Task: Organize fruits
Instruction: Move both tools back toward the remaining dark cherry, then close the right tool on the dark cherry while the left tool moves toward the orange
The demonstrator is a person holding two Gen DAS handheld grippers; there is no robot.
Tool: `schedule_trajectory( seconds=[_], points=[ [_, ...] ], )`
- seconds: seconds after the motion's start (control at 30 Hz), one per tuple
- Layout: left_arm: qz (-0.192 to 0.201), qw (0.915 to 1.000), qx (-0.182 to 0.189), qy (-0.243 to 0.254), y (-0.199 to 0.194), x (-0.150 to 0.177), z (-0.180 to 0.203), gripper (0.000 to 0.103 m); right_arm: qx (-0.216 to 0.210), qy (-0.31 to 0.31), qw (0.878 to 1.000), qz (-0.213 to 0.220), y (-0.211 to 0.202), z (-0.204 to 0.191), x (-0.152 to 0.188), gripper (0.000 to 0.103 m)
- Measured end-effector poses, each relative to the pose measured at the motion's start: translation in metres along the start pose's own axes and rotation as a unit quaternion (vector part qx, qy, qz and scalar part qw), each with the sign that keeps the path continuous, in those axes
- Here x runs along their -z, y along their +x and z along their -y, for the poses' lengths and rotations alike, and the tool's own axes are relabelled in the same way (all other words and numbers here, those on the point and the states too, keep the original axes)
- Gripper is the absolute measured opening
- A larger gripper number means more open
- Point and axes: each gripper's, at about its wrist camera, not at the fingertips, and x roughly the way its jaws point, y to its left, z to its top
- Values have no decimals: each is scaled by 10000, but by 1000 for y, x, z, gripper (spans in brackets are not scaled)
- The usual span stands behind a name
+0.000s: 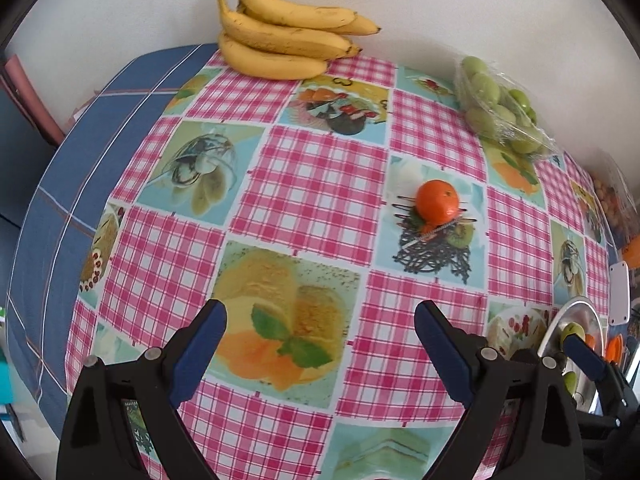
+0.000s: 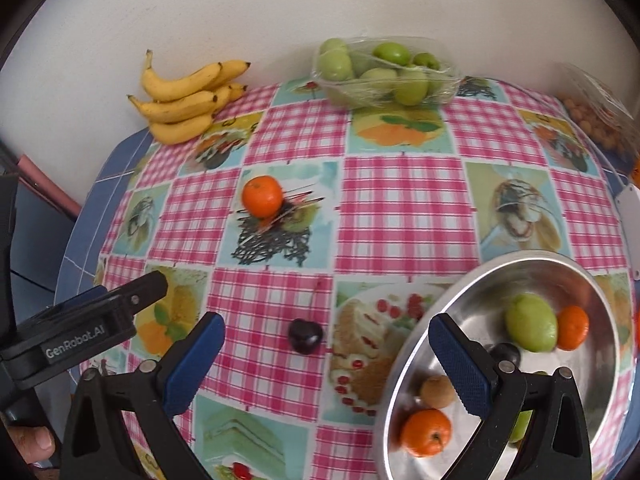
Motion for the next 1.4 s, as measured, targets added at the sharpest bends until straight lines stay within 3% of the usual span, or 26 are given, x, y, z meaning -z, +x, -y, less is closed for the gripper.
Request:
schedule_trajectory(
  seconds=[0.33, 0.67, 0.73, 0.8, 0.93, 1.0, 1.17, 1.3, 1.4],
  points=[
    [-248, 9995, -151, -156, 21, 4, -10, 95, -155, -192, 9992, -303, 24, -20, 5, 103],
    [-602, 9980, 45, -174, 42, 9, -7, 95, -102, -189, 9978, -634, 52, -21, 10, 101],
    [-613, 9979, 79, -206, 44, 10, -10, 95, -64, -188, 9976, -661, 55, -21, 10, 95],
    [-616, 9978, 98, -222, 44, 11, -11, 95, -4, -211, 9973, -708, 58, -22, 11, 82],
    [-635, 9977, 130, -200, 43, 9, -9, 95, 47, -216, 9971, -725, 62, -23, 11, 70],
    [-647, 9977, 135, -178, 44, 9, -7, 95, 94, -228, 9970, -727, 63, -23, 12, 57],
    [-671, 9975, 130, -170, 46, 9, -7, 95, 256, -320, 9967, -706, 65, -25, 10, 39],
    [-669, 9975, 141, -152, 46, 9, -6, 95, 350, -362, 9962, -707, 65, -26, 10, 30],
    [-651, 9976, 171, -147, 45, 8, -5, 95, 284, -278, 9966, -717, 65, -24, 9, 29]
  ],
)
